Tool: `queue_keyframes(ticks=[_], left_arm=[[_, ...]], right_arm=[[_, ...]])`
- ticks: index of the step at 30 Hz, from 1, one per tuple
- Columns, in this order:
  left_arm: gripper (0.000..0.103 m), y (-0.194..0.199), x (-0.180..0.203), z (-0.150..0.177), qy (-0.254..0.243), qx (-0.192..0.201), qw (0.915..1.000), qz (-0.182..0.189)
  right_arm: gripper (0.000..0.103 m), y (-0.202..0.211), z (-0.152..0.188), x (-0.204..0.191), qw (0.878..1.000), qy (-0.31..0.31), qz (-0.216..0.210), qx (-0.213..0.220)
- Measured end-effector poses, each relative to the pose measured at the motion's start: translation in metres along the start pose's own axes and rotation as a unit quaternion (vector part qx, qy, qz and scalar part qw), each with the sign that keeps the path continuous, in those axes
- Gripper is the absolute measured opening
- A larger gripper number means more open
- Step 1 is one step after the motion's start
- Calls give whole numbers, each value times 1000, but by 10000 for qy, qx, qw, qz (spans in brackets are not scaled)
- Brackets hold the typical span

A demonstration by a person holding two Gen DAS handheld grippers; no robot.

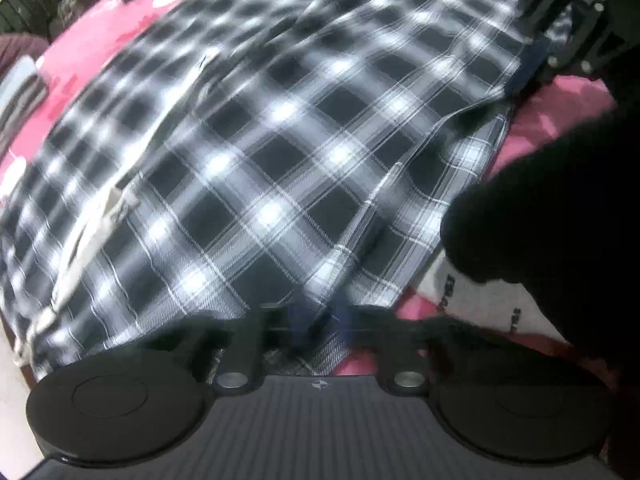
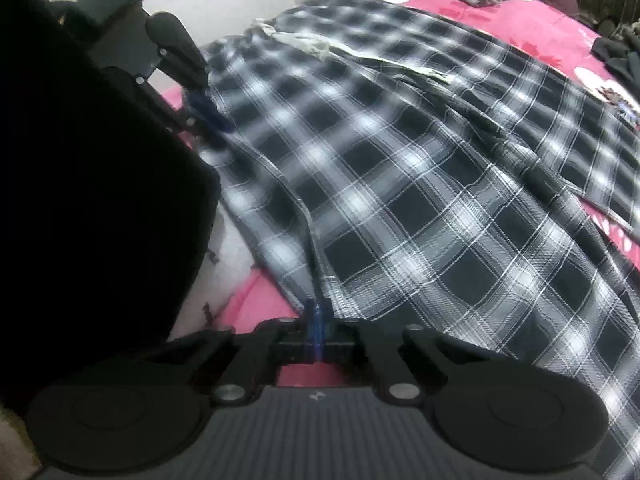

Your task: Fold clothes

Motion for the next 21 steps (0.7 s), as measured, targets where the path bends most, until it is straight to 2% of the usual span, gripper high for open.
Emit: queue_keyframes(ticks=[2,4,6,9,10,13,15,16,18,21], left_arm=[[2,16,5,5,-45,156,9998,98],[2,22,6,10,9,125,9998,152],[2,19,8,17,31,25,9999,166],[6,14,8,24,114,-72,9999,67],[8,14,6,25,225,-39,9997,-20],[11,30,-2,31,808,229,9962,-250],[20,44,-8,43,1340,423,9893,-380],[21,50,-11,50,1615,519,9845,-443],[21,60,-19,65,2136,697,9726,-598],[23,68,-27,81,2607,921,9567,-904]], right_arm=[[0,18,-4,-6,9987,178,-330,334],[0,25,-1,-10,9978,324,-434,382],[0,14,7,-14,9980,472,-416,113],[0,-6,15,-21,9968,760,-127,-197],[1,-7,14,-22,9967,788,-22,-173],[3,7,6,-20,9984,546,-103,121],[6,12,4,-22,9983,484,-190,245],[11,12,4,-24,9983,483,-203,271],[12,3,7,-26,9985,506,-93,184],[12,-10,2,-6,9980,256,540,201]])
Point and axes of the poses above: each gripper's, at about its wrist camera, not at the fingertips, and y roughly against the way its jaws point, x to its right, z to its underside, the point moved 6 cm from there along -y, roughly the way its jaws point, and after that the axes turned 15 degrees about z, right-handed, at the moved point
